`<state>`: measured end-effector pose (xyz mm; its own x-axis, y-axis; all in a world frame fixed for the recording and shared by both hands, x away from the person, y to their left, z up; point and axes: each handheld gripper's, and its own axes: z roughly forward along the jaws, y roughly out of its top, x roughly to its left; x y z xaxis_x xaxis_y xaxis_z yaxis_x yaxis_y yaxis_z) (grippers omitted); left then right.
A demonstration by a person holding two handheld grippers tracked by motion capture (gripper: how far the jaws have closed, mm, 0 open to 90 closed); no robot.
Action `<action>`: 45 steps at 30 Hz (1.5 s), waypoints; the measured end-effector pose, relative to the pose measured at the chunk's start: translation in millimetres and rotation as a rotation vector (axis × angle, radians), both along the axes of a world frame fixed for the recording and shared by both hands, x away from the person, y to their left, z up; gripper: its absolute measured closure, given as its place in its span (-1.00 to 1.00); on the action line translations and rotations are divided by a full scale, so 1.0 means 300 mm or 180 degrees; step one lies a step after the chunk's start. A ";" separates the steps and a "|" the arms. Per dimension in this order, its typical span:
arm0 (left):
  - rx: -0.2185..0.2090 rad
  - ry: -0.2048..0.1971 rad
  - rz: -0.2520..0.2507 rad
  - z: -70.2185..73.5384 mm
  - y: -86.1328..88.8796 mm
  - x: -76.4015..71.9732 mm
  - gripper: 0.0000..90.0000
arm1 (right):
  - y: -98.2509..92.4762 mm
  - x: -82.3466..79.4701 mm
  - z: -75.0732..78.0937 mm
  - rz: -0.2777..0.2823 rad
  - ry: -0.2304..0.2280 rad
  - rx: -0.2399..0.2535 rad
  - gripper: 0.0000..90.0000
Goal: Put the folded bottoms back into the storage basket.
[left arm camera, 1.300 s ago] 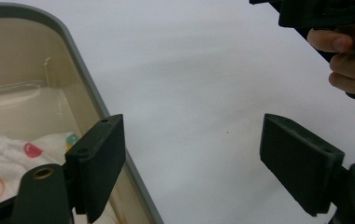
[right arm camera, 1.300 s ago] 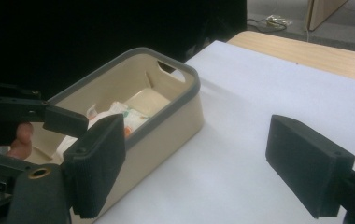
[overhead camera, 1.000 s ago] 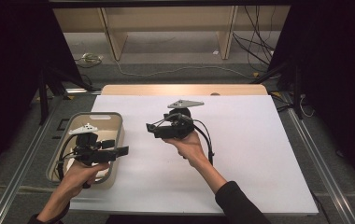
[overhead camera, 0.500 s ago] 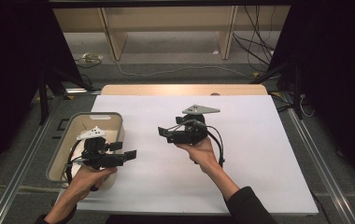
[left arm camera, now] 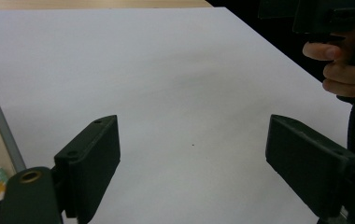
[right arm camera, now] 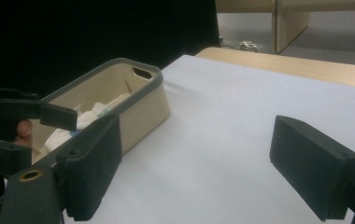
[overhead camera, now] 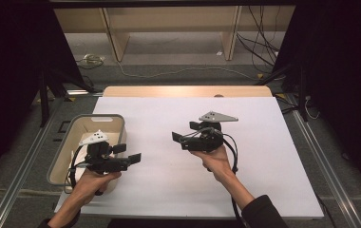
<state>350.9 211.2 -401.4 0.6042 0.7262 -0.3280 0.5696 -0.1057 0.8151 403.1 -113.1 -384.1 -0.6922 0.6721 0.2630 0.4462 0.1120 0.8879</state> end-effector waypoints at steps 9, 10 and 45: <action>-0.0025 -0.0074 -0.0025 -0.008 -0.011 -0.013 -0.61 | -0.018 -0.029 -0.012 -0.0014 -0.0051 0.0000 -0.61; -0.0018 -0.0084 -0.0035 -0.009 -0.011 -0.014 -0.61 | -0.023 -0.032 -0.012 -0.0013 -0.0058 0.0012 -0.61; -0.0074 -0.0517 -0.0131 -0.012 -0.014 -0.058 -0.64 | -0.208 -0.219 -0.035 -0.0227 -0.0321 -0.0034 -0.65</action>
